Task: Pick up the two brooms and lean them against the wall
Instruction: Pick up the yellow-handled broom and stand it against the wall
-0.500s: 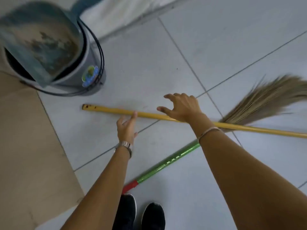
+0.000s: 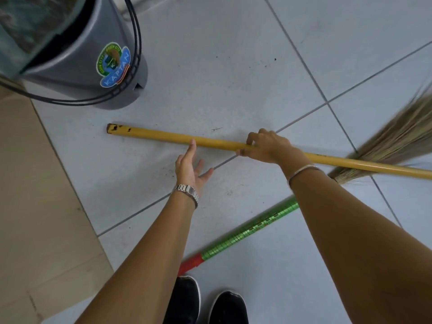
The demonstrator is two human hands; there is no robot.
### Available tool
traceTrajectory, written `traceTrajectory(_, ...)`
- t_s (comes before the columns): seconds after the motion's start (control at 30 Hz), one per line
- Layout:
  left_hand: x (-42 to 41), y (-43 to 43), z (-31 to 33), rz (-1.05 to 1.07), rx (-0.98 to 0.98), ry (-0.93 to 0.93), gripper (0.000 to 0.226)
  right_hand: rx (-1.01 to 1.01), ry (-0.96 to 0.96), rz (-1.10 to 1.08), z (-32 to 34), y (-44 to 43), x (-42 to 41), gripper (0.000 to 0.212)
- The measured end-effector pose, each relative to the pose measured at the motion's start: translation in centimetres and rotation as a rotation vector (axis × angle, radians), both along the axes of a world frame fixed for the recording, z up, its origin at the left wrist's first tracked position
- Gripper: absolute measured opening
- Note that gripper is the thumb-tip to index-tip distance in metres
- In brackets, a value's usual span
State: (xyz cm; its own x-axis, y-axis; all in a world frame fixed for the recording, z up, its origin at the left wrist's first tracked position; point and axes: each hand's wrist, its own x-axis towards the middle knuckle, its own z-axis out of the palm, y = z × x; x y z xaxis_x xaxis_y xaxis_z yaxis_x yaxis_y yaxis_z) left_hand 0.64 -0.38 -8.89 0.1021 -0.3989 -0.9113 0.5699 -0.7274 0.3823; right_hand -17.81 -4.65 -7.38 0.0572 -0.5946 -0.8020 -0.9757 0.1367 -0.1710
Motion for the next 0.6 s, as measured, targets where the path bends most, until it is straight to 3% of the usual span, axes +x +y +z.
traceTrajectory(0.07, 0.2, -0.1, 0.0, 0.034, 0.008, 0.01, 0.072, 0.097, -0.046, -0.057, 0.0, 0.1, 0.3, 0.06)
traceTrajectory(0.17, 0.3, 0.3, 0.6, 0.133, 0.006, 0.028, 0.058, 0.234, -0.067, 0.028, 1.0, 0.4, 1.0, 0.062)
traceTrajectory(0.27, 0.1, 1.4, 2.7, 0.23, -0.027, 0.019, 0.058, 0.277, -0.031, 0.074, 3.2, 0.2, 1.5, 0.062)
traceTrajectory(0.47, -0.3, 0.7, 10.8, 0.364, -0.141, -0.033, 0.067, 0.324, -0.05, -0.001, 11.2, -2.2, 1.0, 0.053)
traceTrajectory(0.6, -0.3, -2.4, 18.0, 0.308, -0.285, -0.035, 0.065, 0.325, -0.11, -0.111, 19.0, -4.5, 0.4, 0.044)
